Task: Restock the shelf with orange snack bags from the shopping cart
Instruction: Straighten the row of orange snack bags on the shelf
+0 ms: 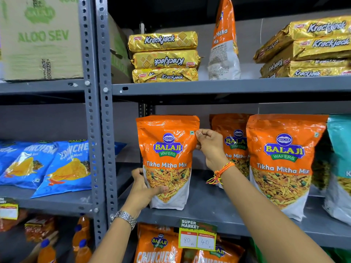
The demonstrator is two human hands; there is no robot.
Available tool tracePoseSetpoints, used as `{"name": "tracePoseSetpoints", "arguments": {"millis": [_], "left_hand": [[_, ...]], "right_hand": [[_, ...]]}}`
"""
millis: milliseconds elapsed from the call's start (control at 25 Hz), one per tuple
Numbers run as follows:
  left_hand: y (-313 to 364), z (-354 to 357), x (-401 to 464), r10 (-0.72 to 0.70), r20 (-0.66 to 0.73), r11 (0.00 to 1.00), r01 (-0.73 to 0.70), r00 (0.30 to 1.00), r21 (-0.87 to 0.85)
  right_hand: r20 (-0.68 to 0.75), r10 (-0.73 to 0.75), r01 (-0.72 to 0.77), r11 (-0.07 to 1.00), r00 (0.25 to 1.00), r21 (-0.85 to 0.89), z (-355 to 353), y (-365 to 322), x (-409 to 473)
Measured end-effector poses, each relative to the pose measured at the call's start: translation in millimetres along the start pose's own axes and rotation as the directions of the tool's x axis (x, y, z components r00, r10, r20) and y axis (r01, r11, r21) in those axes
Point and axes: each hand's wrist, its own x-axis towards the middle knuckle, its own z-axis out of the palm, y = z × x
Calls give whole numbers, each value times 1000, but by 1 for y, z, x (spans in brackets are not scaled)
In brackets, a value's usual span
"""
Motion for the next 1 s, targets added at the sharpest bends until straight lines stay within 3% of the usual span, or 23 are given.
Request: {"name": "tracePoseSetpoints", "arguments": {"millis": [120, 200, 320, 400, 520, 640, 720, 840, 920, 1000], "left_hand": [[4, 3, -6, 0, -28, 1000, 0, 1000, 3], [10, 7, -16, 39, -155, 997, -27, 987, 79], [24, 18, -37, 234, -427, 953, -120, 873, 277], [38, 32, -49, 387, -493, 917, -269, 779, 295], [63, 69, -54, 535, -425, 845, -472, 730, 252], [79, 114, -40, 615, -248, 784, -548, 749, 291], [79, 148, -21, 544, -110, 823, -504, 832, 260], [68, 196, 16, 290, 86, 876, -300, 953, 377], [62, 216, 43, 71, 163, 908, -131, 984, 398], [58, 225, 67, -75, 196, 935, 1, 978, 354]], "right_hand": [[24, 21, -20, 1000, 999, -20, -5, -3, -1], [47, 6, -4, 1000, 999, -31, -16, -5, -7], [81, -99, 107, 990, 992, -96, -44, -5, -31], [45, -218, 222, 963, 975, -153, -72, 0, -55], [-86, -378, 352, 909, 922, -224, -121, 13, -89], [-240, -426, 339, 880, 872, -332, -165, 24, -101], [-340, -455, 282, 847, 823, -451, -193, 27, -97], [-403, -498, 161, 759, 768, -630, -233, 30, -87], [-392, -469, 94, 727, 792, -680, -251, 33, -79], [-355, -364, 62, 768, 861, -637, -265, 37, -71]]}}
